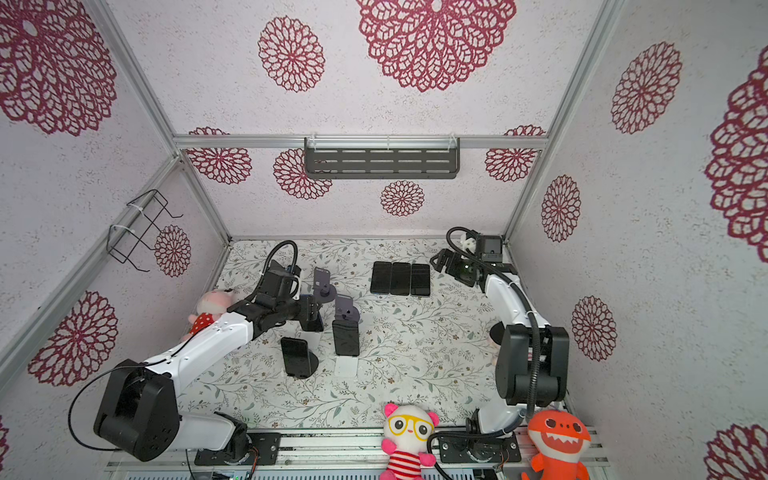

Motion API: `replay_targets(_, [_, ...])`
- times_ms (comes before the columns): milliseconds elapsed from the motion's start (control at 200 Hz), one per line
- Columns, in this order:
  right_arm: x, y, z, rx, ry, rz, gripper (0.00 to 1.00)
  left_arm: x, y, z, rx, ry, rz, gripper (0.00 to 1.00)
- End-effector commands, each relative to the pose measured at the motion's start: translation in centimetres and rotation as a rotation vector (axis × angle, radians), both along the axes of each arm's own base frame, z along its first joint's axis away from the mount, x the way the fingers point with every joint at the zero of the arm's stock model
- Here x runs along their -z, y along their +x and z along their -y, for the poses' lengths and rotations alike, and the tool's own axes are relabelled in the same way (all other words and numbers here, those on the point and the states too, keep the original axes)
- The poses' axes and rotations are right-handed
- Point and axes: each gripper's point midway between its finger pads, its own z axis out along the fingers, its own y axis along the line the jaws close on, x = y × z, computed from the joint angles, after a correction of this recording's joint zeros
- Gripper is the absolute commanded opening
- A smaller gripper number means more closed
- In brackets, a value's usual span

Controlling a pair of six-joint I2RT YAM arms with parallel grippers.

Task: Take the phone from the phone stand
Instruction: 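Grip the blue-edged phone on its stand with the left gripper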

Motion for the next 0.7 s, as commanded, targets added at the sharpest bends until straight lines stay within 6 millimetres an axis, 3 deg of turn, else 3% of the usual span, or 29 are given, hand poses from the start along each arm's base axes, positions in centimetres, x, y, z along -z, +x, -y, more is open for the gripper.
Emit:
replay_targets(0, [-1.1,0.4,0.2,-0.003,0.003,0.047,0.99,-1.1,1.1,0.3,-0.002,-0.007,0.042,0.73])
replay_targets(290, [-1.3,0.4,0.1,-0.013,0.008,0.053,0.99,-2.5,1.1,0.3,-0.006,-0.014,0.052,0.69])
replay_targets(555, [-1.8,0.0,-0.7,-0.068,0.024,0.085,0.99,-6.2,1.5,0.2,-0.015,-0.011,0.077,0.65])
replay_targets(696, [-2.3,-0.3,-0.5,-0.045,0.023,0.095,0.99,-8.9,2.2,0.4,-0.005,-0.048,0.097,0.58])
